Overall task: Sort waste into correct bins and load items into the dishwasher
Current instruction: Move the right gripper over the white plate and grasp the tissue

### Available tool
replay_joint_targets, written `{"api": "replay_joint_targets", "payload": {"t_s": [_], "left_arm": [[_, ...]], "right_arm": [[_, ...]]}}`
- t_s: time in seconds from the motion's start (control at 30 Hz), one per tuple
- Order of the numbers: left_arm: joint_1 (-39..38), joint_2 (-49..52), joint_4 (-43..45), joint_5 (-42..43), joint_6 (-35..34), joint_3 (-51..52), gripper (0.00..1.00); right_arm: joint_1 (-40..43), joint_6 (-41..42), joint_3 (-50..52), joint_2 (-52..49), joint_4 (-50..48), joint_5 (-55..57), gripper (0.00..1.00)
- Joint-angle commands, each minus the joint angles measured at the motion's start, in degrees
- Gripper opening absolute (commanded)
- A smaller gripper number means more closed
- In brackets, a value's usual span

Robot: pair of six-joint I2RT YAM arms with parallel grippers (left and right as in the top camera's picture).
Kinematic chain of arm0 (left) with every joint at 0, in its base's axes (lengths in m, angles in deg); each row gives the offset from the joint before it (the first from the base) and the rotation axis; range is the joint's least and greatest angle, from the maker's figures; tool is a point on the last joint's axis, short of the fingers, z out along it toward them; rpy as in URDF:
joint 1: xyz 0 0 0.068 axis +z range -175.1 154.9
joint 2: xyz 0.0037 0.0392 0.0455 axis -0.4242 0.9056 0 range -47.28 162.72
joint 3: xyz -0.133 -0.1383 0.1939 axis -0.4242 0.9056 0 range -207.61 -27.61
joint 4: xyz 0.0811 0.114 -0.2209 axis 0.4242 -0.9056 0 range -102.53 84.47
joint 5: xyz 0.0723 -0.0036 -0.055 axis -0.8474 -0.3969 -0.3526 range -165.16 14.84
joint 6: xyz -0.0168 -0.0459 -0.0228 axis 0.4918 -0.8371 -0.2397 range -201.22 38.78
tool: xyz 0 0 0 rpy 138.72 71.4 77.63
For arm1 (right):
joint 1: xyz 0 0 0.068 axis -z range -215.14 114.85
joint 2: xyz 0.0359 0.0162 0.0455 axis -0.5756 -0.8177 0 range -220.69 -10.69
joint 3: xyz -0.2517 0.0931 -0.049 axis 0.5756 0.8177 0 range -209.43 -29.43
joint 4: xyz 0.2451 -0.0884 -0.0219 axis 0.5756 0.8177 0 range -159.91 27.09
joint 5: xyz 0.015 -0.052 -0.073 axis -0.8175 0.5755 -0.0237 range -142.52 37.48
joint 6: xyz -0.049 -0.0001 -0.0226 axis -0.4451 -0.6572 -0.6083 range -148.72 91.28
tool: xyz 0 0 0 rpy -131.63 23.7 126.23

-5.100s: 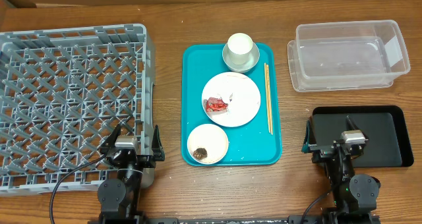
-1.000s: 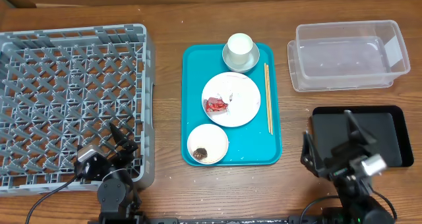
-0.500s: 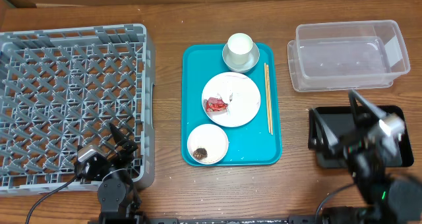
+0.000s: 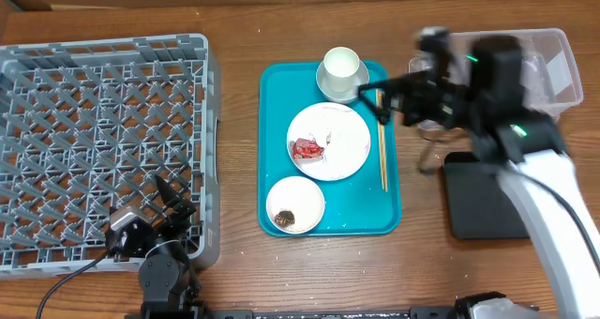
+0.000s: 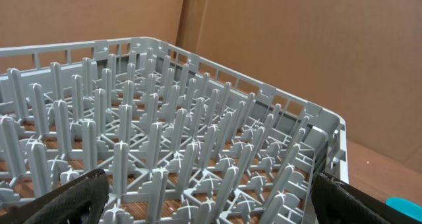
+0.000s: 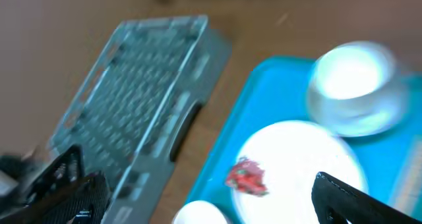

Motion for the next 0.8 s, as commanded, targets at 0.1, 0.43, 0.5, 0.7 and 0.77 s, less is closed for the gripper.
{"api": "replay_joint_targets", "payload": {"t_s": [0.1, 0.43, 0.5, 0.7, 0.77], "left_arm": [[-0.04, 0.07, 0.0, -0.83, -0.96, 0.24, 1.0], [-0.04, 0.07, -0.02, -0.83, -0.96, 0.24, 1.0], [-0.04, 0.07, -0.02, -0.83, -0.96, 0.24, 1.0], [-0.04, 0.07, 0.0, -0.83, -0.96, 0.24, 1.0], [-0.04, 0.07, 0.0, -0.81, -0.96, 0.24, 1.0]], "right_arm": [[-2.99, 7.04, -1.4, -12.07, 0.48, -9.68, 1.0], [-10.88, 27.02, -1.4, -20.96, 3.32, 23.69, 0.71], [-13.4, 30.38, -1.4, -21.07, 3.13, 27.78, 0.61], [-19.56, 42.6, -1.38, -21.2, 6.16, 44.19, 0.47], [-20.37, 44.61, -1.38, -21.29, 7.69, 47.56, 0.45]]}}
